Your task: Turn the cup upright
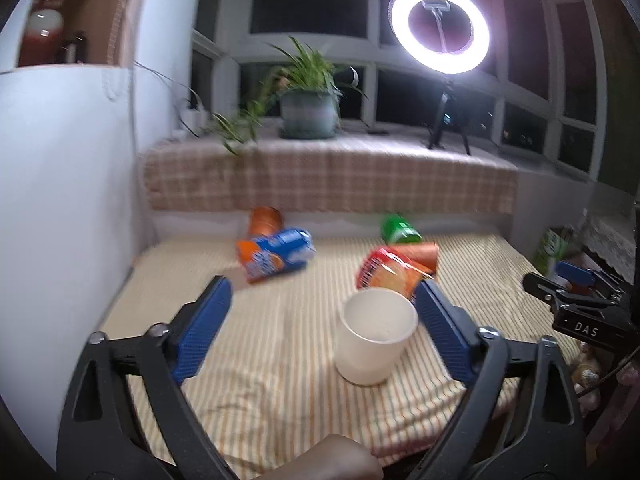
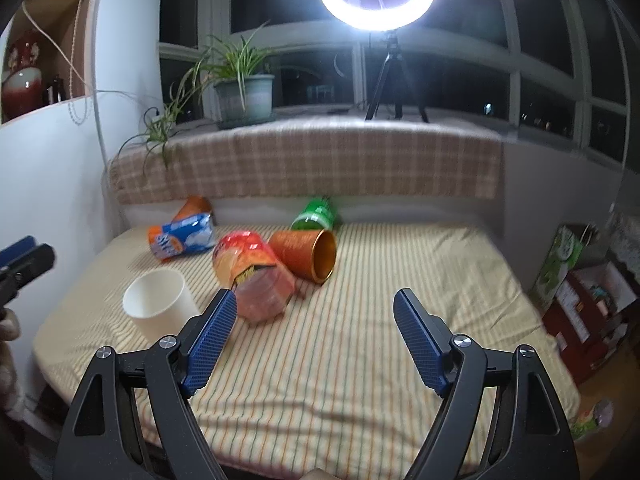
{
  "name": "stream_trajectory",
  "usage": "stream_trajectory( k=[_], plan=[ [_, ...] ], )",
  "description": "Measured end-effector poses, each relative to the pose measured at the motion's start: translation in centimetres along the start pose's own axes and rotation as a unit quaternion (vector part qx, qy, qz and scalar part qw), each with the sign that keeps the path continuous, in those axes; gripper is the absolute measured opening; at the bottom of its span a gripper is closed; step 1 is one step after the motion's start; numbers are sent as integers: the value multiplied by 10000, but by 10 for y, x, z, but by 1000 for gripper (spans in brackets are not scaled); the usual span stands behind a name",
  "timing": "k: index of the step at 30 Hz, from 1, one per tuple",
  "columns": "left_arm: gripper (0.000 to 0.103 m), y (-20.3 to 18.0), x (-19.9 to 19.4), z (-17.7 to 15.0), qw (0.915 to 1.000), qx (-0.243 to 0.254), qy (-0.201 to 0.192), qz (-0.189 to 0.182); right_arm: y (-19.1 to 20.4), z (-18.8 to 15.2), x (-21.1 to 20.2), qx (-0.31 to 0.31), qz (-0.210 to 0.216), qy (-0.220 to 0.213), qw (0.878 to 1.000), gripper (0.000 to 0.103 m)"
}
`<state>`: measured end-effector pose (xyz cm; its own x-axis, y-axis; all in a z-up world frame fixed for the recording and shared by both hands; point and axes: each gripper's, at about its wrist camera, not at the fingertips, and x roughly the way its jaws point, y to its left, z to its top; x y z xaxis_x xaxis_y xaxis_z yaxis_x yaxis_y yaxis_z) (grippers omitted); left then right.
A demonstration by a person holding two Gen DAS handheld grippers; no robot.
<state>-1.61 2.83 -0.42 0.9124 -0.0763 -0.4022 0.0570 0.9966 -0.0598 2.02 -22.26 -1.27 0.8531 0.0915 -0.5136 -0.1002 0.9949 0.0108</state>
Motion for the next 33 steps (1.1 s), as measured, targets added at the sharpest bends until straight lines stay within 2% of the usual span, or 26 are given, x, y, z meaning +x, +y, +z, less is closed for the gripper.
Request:
stream_trajectory(
  k=[6,8,10,19,33],
  plan=[
    [103,9,-15,3,9986,-71,-357,383,5,7,-8,-51,-358,-379,9986,89],
    [103,9,-18,3,9980,-29,-423,474,6,8,-9,-34,-464,-490,9977,96],
    [103,9,-20,3,9974,24,-467,547,6,9,-11,-15,-559,-613,9965,100],
    [103,7,-20,2,9970,88,-482,606,7,13,-14,-22,-643,-788,9948,100],
    [103,9,-21,3,9970,83,-488,600,8,14,-14,-35,-621,-781,9950,100]
  ],
)
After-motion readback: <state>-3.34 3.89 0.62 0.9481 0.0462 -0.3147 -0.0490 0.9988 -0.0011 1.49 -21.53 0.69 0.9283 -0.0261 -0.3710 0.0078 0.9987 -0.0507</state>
